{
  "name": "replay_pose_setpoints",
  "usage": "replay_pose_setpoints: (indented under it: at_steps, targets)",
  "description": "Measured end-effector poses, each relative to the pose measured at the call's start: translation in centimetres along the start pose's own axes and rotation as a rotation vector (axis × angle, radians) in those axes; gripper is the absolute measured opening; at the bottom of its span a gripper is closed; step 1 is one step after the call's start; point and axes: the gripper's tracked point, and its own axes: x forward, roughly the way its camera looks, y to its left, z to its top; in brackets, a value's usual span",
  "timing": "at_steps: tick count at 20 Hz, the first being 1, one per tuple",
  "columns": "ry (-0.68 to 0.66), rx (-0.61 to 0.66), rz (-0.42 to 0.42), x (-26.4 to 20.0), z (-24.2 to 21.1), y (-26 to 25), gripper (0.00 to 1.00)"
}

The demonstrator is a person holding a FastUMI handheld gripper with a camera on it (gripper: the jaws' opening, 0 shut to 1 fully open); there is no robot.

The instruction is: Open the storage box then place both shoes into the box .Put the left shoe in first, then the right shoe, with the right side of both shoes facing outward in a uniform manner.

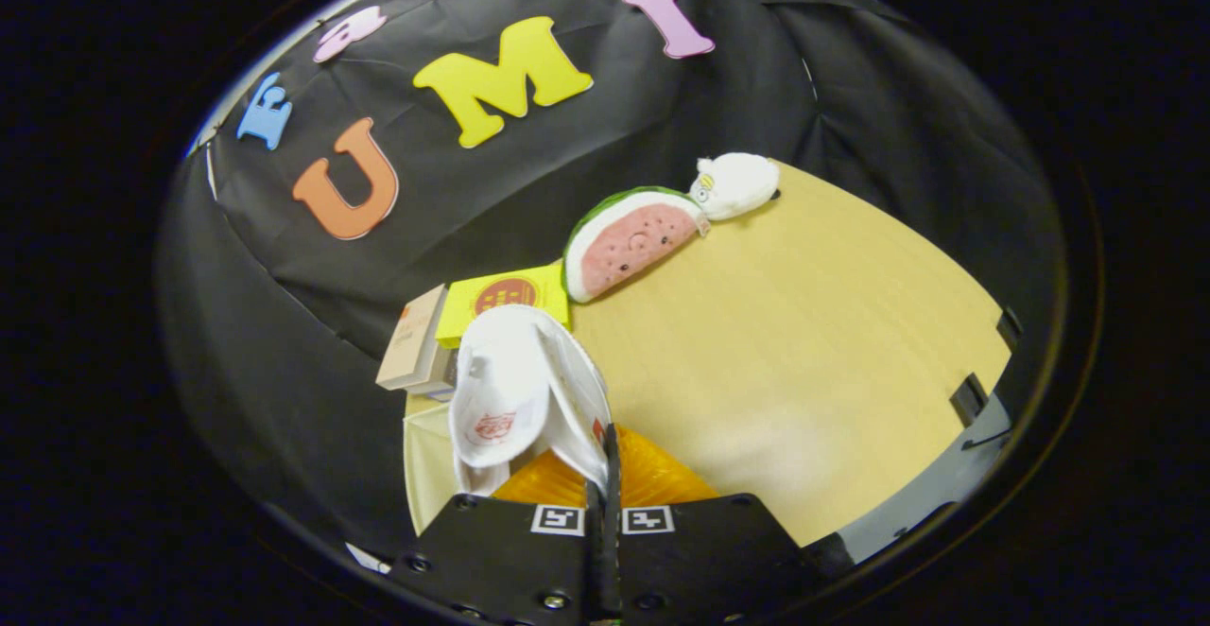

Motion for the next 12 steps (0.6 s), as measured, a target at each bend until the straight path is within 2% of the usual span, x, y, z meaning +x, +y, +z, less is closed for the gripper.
replay_pose_setpoints:
  at_steps: [5, 12]
  targets:
    - [0.027, 0.017, 0.018, 2.7, -4.3, 6.4, 0.00]
    - [0.007, 0.045, -0.036, 5.8, -7.6, 8.3, 0.00]
